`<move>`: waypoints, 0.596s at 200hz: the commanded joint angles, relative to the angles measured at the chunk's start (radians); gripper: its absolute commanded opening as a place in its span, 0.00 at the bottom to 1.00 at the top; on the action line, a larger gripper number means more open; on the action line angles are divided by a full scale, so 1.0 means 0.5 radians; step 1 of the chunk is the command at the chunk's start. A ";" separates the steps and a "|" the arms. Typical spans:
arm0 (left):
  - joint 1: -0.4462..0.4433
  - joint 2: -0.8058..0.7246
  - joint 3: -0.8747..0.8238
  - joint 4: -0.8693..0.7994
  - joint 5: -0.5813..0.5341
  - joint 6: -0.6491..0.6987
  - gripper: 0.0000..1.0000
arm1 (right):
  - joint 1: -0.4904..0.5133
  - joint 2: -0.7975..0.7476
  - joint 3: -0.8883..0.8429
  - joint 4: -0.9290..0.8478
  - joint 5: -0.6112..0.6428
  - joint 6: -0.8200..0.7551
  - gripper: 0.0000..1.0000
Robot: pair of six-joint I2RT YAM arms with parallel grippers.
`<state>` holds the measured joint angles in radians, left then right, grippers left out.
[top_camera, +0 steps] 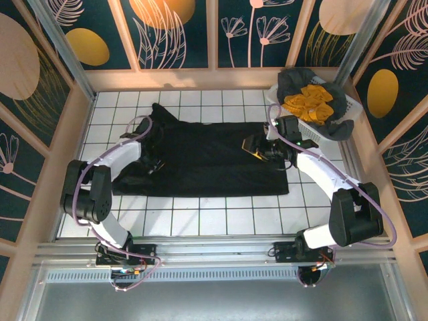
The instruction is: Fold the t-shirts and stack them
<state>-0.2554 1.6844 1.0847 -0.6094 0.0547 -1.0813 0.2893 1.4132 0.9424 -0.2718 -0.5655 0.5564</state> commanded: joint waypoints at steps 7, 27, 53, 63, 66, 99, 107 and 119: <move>-0.070 0.160 0.249 -0.041 -0.079 0.100 0.00 | -0.030 -0.013 0.063 -0.011 0.036 0.010 0.52; -0.116 0.289 0.429 -0.114 -0.088 0.189 0.00 | -0.039 -0.013 0.063 -0.021 0.033 0.007 0.52; -0.167 0.462 0.623 -0.239 -0.106 0.305 0.00 | -0.048 -0.016 0.060 -0.033 0.022 0.010 0.52; -0.178 0.505 0.675 -0.284 -0.131 0.340 0.00 | -0.049 -0.019 0.057 -0.041 0.015 0.010 0.52; -0.181 0.515 0.687 -0.293 -0.140 0.350 0.00 | -0.051 -0.019 0.056 -0.042 0.014 0.010 0.52; -0.190 0.575 0.790 -0.319 -0.192 0.428 0.00 | -0.051 -0.025 0.033 -0.042 0.007 0.014 0.52; -0.197 0.597 0.821 -0.329 -0.187 0.445 0.00 | -0.053 -0.028 0.030 -0.042 0.006 0.016 0.52; -0.204 0.632 0.858 -0.334 -0.170 0.464 0.00 | -0.051 -0.026 0.023 -0.039 0.003 0.016 0.51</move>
<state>-0.3485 1.9644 1.4574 -0.7341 -0.0116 -0.9020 0.2687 1.4128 0.9428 -0.2802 -0.5549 0.5564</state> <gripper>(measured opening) 0.043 0.517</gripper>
